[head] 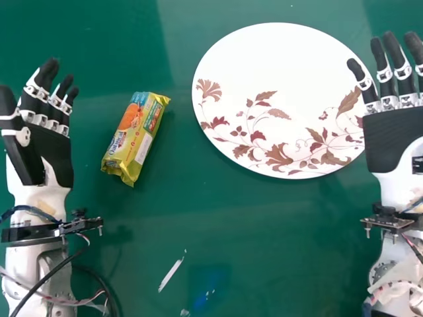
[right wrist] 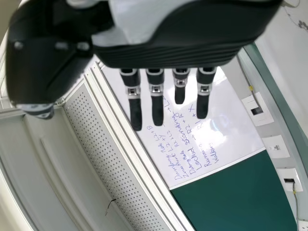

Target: Pick up biscuit and place it in the plate

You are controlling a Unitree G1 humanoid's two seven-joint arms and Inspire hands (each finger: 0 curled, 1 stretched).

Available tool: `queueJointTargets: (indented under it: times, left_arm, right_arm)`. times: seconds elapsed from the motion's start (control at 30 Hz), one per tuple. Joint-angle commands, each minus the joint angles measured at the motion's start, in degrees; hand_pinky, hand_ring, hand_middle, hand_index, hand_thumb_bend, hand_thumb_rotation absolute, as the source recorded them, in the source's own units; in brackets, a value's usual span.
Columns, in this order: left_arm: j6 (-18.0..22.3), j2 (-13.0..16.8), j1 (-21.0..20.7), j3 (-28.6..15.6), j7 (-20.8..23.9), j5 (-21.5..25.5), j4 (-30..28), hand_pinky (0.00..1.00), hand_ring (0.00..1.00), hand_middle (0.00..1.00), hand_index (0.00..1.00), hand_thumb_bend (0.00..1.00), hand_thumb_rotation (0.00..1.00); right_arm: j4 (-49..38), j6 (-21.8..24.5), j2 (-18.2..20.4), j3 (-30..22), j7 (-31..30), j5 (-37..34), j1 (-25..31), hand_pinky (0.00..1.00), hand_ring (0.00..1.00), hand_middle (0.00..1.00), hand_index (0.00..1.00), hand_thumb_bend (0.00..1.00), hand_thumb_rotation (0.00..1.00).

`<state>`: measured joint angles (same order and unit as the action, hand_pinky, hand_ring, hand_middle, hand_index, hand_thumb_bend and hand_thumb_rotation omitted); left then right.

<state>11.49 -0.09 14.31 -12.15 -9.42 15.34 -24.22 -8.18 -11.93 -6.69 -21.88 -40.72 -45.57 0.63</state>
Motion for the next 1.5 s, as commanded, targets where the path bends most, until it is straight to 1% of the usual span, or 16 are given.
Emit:
queueJointTargets:
  times: [0.0,0.1,0.23,0.37,0.47,0.53,0.63,0.7,0.83,0.97,1.03,1.1,1.2,1.3,1.4,1.47]
  left_arm:
    - [-0.73,0.32,1.53,0.19,1.17,-1.26,-1.48,0.99,0.96,1.00,0.89,1.00,0.82]
    - [-1.81,1.09,2.02,-0.12,2.36,-3.04,-2.92,0.99,0.96,1.00,0.88,1.00,0.83]
    - [-3.73,2.69,2.37,-0.63,2.77,-3.74,-4.90,1.00,0.98,1.00,0.89,1.00,0.82]
    - [-6.45,5.51,2.04,-1.30,1.81,-2.76,-7.25,1.00,0.99,1.00,0.88,1.00,0.81]
    - [-7.84,7.41,1.79,-2.30,1.06,-1.42,-8.96,1.00,1.00,1.00,0.89,1.00,0.82]
    - [-8.07,8.22,1.73,-3.02,0.80,-0.97,-9.35,1.00,1.00,1.00,0.89,1.00,0.83]
    - [-8.16,8.71,1.93,-3.62,0.97,-1.01,-9.16,1.00,0.99,1.00,0.88,1.00,0.84]
    - [-8.06,8.67,2.24,-3.82,1.14,-1.08,-8.97,0.99,0.98,1.00,0.88,1.00,0.83]
    - [-7.95,9.33,2.67,-4.78,1.19,-1.68,-8.87,1.00,0.98,1.00,0.88,1.00,0.82]
    - [-9.01,11.01,1.38,-6.41,0.90,-0.72,-9.32,0.99,0.99,1.00,0.88,1.00,0.81]
    - [-9.75,12.25,0.69,-7.24,0.75,-0.74,-9.80,1.00,0.98,1.00,0.88,1.00,0.82]
    - [-10.55,13.83,-0.04,-8.17,0.16,-0.12,-10.31,1.00,0.99,1.00,0.89,1.00,0.81]
    - [-10.95,16.57,-1.02,-9.87,-1.27,0.44,-10.73,1.00,1.00,1.00,0.91,1.00,0.81]
    - [-12.82,18.91,-1.58,-12.17,-1.89,1.21,-11.55,1.00,1.00,1.00,0.92,1.00,0.80]
    - [-14.57,22.88,-2.54,-14.71,-3.17,0.30,-10.29,1.00,1.00,1.00,0.92,1.00,0.79]
    - [-17.05,25.89,-3.35,-15.70,-3.78,-0.68,-9.63,1.00,1.00,1.00,0.93,1.00,0.79]
  right_arm:
    - [-0.49,-0.18,0.08,0.08,-0.03,-0.18,0.39,0.85,0.90,0.86,0.81,0.82,0.34]
    - [-0.82,-0.24,0.44,0.35,0.25,0.02,0.56,0.83,0.89,0.86,0.80,0.82,0.35]
    - [-2.70,0.47,1.26,1.33,1.43,-0.05,1.41,0.84,0.89,0.86,0.80,0.81,0.37]
    - [-3.80,0.33,2.19,2.46,2.46,0.38,2.06,0.86,0.91,0.87,0.81,0.86,0.38]
    - [-4.26,-0.60,3.25,3.51,3.15,1.57,2.33,0.86,0.93,0.87,0.82,0.86,0.36]
    - [-4.06,-1.26,3.86,3.93,3.51,2.28,2.42,0.88,0.92,0.87,0.83,0.86,0.36]
    - [-3.59,-2.19,4.48,4.15,3.85,3.17,2.60,0.88,0.90,0.86,0.84,0.86,0.38]
    - [-3.92,-2.05,4.53,4.26,4.01,3.12,2.85,0.89,0.91,0.87,0.84,0.86,0.38]
    - [-4.83,-1.54,4.51,4.59,4.02,2.33,3.03,0.90,0.91,0.87,0.85,0.87,0.41]
    - [-4.18,-2.10,4.82,5.17,4.38,3.47,2.74,0.88,0.91,0.87,0.83,0.87,0.38]
    - [-3.99,-2.58,5.28,5.84,4.94,4.73,2.74,0.85,0.91,0.87,0.84,0.87,0.38]
    - [-3.69,-2.99,5.68,6.66,4.94,5.58,2.71,0.85,0.92,0.88,0.86,0.88,0.37]
    - [-3.34,-3.35,6.16,7.88,4.40,6.13,2.58,0.87,0.94,0.90,0.88,0.87,0.38]
    - [-3.37,-3.84,6.63,8.90,4.63,6.87,2.57,0.90,0.96,0.91,0.91,0.87,0.35]
    - [-3.46,-5.25,7.24,10.00,5.17,8.91,2.88,0.92,0.97,0.93,0.91,0.85,0.34]
    - [-3.97,-6.13,7.70,10.73,5.83,10.46,3.43,0.89,0.95,0.93,0.91,0.85,0.32]
